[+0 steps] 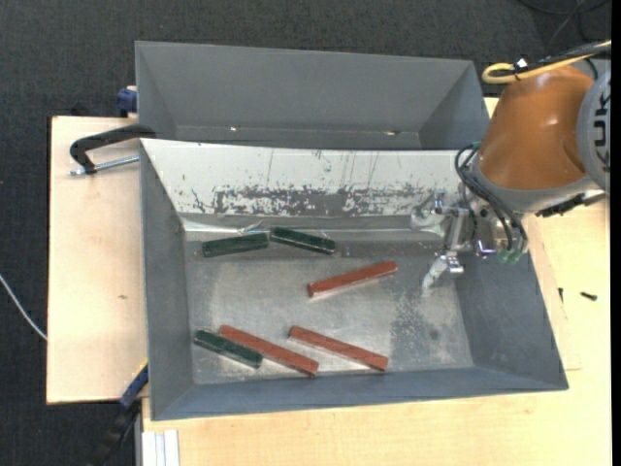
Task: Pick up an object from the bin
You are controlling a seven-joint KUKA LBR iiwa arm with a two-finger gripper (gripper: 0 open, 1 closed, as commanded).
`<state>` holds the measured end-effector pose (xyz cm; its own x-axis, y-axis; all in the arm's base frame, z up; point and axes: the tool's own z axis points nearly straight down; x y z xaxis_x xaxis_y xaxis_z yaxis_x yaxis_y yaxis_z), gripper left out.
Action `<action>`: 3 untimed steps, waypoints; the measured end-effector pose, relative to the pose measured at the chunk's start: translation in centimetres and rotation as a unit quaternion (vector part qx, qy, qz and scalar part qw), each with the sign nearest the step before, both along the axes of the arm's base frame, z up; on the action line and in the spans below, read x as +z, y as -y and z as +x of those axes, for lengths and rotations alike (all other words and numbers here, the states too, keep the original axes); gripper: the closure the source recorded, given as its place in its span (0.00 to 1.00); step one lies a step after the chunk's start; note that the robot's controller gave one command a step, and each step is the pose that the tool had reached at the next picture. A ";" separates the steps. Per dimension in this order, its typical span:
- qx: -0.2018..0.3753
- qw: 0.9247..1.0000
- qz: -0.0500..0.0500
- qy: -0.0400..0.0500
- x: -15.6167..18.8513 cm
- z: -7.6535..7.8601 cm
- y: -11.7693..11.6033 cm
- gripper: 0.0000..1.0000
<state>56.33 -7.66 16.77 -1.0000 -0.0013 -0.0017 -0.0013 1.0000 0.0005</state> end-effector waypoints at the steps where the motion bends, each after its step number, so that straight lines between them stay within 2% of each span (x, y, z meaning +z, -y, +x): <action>1: 0.000 1.000 0.000 0.000 0.0 0.0 0.0 0.00; 2: -0.027 1.000 0.000 0.002 -9.1 3.5 -0.4 1.00; 3: -0.028 1.000 0.000 0.005 -9.4 3.4 -0.5 0.00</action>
Offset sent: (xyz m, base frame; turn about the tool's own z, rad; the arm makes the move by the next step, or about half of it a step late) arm 0.0307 0.0043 -0.0977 0.0555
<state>59.77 -7.18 7.37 -0.9985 0.0540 -0.0113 0.0540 0.9985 0.0004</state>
